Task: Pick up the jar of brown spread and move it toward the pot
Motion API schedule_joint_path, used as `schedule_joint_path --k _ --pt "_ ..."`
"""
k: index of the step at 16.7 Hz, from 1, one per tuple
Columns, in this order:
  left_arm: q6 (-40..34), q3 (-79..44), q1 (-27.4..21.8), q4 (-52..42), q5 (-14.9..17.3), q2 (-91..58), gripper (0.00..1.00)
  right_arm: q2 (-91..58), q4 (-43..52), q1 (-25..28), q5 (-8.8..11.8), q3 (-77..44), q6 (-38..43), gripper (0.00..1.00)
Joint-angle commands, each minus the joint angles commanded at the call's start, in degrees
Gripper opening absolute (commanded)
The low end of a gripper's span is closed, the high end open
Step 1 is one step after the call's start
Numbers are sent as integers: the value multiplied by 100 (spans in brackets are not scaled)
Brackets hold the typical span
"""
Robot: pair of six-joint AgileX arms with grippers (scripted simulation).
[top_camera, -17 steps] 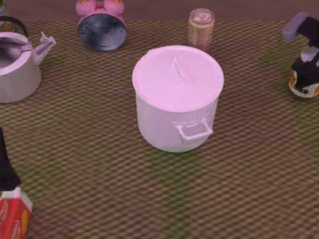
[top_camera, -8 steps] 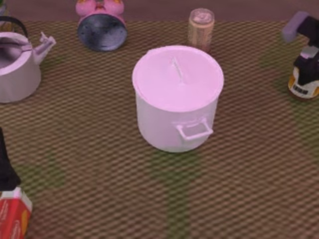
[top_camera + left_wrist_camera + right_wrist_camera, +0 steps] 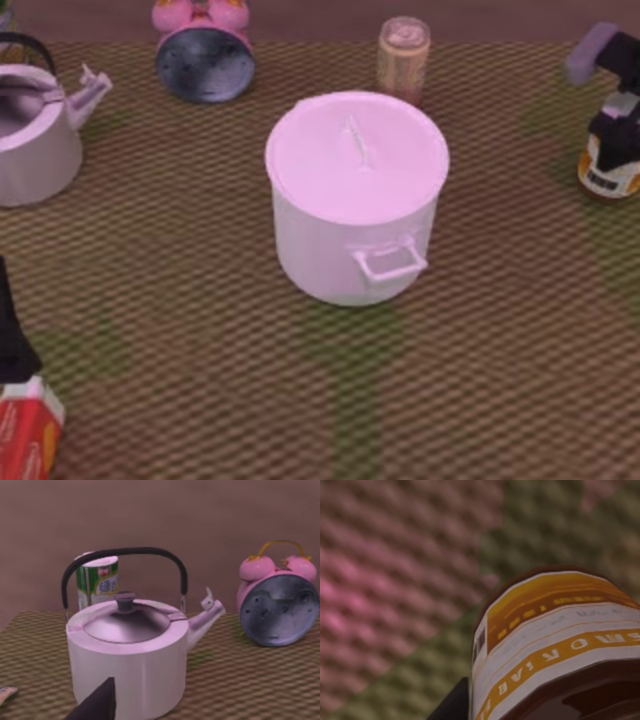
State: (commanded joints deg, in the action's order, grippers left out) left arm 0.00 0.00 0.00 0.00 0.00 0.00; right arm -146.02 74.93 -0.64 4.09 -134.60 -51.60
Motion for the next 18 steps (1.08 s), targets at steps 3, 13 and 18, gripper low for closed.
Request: schedule_joint_path --k 3,13,18 --pt "0 0 0 0 0 0 100 0 0 0 0 0 0 0" --pt "0 0 0 0 0 0 100 973 85 -8 18 917 30 0" --pt "0 0 0 0 0 0 100 2544 219 37 29 2267 8 0"
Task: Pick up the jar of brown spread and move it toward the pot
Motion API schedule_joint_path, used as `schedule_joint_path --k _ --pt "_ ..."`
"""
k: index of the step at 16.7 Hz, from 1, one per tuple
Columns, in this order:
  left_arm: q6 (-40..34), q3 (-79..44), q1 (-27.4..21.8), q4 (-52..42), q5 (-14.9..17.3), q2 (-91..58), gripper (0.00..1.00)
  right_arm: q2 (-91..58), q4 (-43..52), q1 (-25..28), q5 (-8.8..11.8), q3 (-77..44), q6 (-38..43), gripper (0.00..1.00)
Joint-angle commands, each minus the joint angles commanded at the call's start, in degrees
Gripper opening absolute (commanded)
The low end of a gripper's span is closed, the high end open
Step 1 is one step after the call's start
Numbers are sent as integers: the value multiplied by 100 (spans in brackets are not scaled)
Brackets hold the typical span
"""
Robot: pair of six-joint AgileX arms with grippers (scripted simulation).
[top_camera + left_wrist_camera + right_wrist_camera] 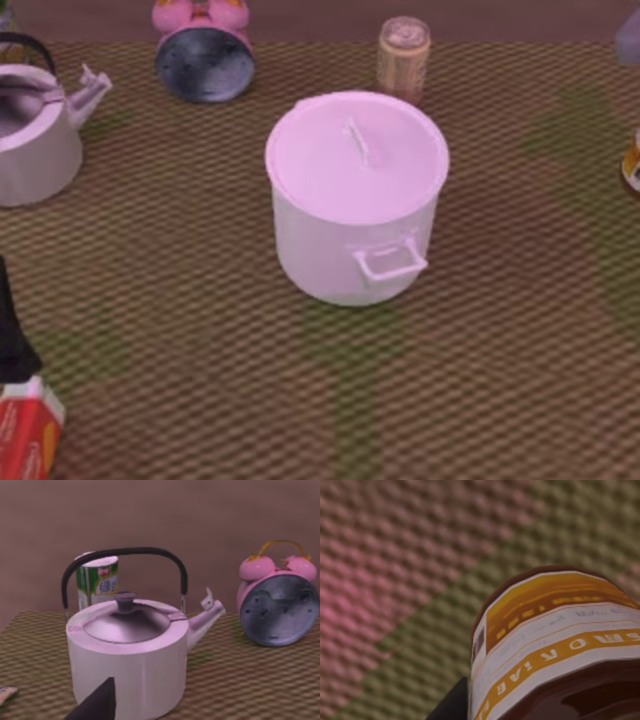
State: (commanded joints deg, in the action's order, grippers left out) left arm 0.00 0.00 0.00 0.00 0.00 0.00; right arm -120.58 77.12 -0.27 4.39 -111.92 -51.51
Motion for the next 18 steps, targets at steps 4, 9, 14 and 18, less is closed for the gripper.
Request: schedule_joint_path --k 4,9,14,18 --pt "0 0 0 0 0 0 100 360 62 16 3 360 -15 0" --pt "0 0 0 0 0 0 100 324 52 7 -2 350 71 0" --pt "0 0 0 0 0 0 100 146 -74 319 -104 455 1274 0" --pt "0 0 0 0 0 0 100 70 -397 745 -262 513 3196 0"
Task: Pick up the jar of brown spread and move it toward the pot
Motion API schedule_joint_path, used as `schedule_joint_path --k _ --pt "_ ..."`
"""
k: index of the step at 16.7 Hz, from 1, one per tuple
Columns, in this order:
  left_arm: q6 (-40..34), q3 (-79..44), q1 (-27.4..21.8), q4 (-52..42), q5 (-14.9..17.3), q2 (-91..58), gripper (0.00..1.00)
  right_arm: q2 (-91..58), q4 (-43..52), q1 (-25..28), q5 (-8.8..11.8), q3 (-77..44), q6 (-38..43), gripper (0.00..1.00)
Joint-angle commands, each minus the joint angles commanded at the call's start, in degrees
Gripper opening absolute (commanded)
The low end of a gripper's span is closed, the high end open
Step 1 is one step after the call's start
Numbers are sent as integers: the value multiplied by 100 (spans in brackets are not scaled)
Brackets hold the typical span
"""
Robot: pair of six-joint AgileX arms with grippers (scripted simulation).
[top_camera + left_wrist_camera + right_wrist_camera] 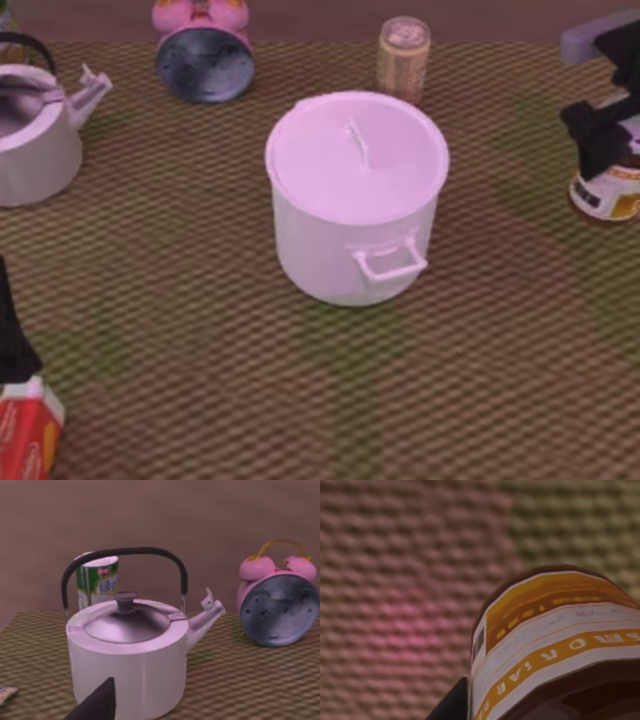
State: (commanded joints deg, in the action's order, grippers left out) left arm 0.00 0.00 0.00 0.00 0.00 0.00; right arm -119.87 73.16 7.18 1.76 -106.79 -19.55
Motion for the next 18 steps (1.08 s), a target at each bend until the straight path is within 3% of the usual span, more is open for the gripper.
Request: schedule_joint_path --k 4,8,18 --pt "0 0 0 0 0 0 100 -50 -364 464 -175 99 2056 0" --pt "0 0 0 0 0 0 100 -130 -584 812 -296 261 3319 0" --pt "0 0 0 0 0 0 100 -184 -875 881 -314 515 3646 0"
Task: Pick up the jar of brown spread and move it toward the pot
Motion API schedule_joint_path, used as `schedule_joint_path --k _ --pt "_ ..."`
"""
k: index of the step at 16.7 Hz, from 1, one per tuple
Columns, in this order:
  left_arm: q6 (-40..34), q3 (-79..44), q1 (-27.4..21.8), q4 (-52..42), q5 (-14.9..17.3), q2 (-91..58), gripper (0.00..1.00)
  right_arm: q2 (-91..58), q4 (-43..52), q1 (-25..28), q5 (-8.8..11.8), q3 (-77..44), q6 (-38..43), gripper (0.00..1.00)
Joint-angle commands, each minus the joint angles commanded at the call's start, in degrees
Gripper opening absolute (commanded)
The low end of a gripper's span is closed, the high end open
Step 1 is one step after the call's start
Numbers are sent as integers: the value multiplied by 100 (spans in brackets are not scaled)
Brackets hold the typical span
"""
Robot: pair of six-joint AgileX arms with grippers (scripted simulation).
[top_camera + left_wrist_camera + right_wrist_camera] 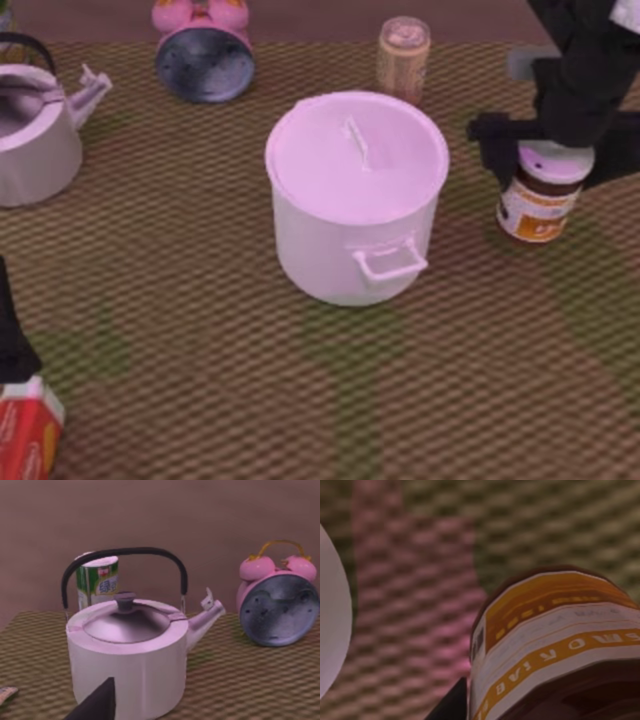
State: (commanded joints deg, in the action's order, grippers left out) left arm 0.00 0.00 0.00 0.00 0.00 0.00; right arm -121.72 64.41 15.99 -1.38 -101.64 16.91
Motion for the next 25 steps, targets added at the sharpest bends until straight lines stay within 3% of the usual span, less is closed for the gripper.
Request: schedule_joint_path --k 4,8,21,25 --pt "0 0 0 0 0 0 100 -183 -706 30 -17 505 -2 0" --pt "0 0 0 0 0 0 100 -217 -773 36 -19 569 -2 0" --pt "0 0 0 0 0 0 100 -217 -773 36 -19 569 -2 98" --pt "0 0 0 0 0 0 100 -217 -773 36 -19 569 -2 100"
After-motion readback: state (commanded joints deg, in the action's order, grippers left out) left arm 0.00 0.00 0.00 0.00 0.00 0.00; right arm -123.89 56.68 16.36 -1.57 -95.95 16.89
